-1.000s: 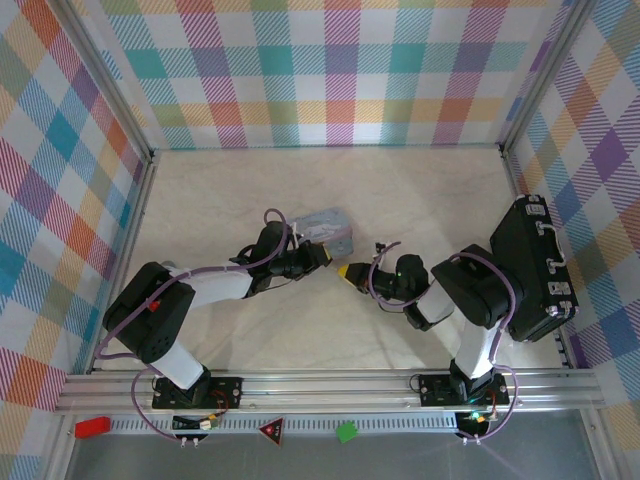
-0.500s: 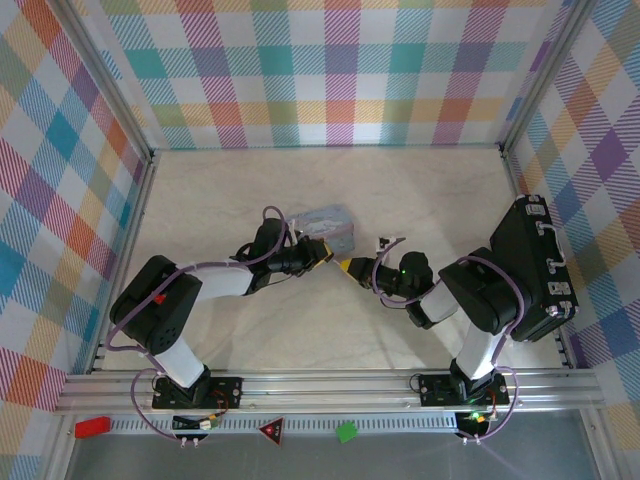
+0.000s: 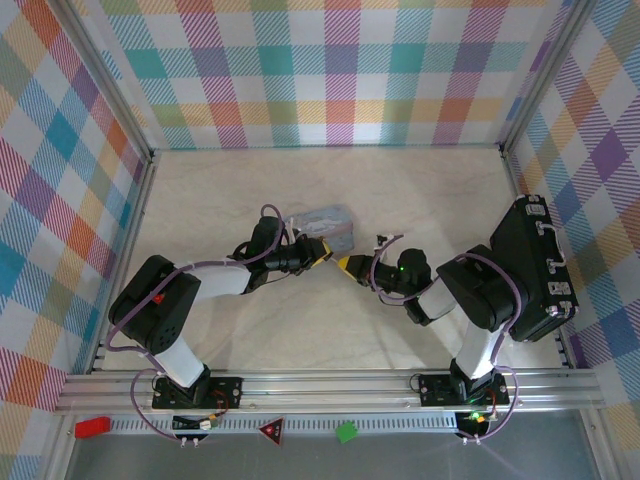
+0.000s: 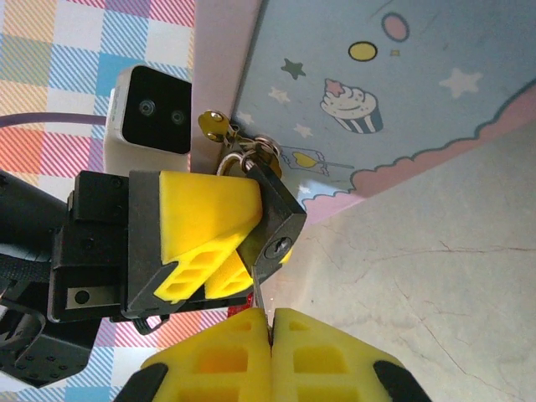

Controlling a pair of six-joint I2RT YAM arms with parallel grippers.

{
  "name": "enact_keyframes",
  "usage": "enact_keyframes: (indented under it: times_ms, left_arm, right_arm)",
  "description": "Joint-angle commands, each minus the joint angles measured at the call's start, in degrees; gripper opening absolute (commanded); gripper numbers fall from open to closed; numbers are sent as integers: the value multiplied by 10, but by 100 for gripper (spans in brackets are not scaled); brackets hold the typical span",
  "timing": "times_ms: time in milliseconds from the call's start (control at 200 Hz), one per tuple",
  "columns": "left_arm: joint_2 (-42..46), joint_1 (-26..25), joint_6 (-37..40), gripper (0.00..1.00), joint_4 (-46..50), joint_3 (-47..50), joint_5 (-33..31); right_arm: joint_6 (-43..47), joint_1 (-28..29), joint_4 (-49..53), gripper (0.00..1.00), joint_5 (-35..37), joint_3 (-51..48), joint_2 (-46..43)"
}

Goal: Unlock a padlock with a key

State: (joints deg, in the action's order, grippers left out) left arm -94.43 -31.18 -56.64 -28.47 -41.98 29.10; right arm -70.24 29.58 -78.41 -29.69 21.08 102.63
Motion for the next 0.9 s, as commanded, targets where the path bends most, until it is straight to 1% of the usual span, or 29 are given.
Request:
enact_keyframes:
  times_ms: [0, 270, 690, 895]
  left_arm:
    - [21, 7, -22, 0, -52, 6, 33]
    - [21, 9, -43, 0, -88, 19, 38]
    - [28, 15, -44, 0, -89, 30, 32]
    - [17, 22, -63, 0, -128, 41, 34]
  right_arm:
    - [-11, -3, -22, 0, -11, 13, 8]
    - [-6, -2, -22, 0, -5, 2, 2]
    - [3, -2, -22, 0, -1, -4, 0]
    - [5, -2, -22, 0, 0, -6, 1]
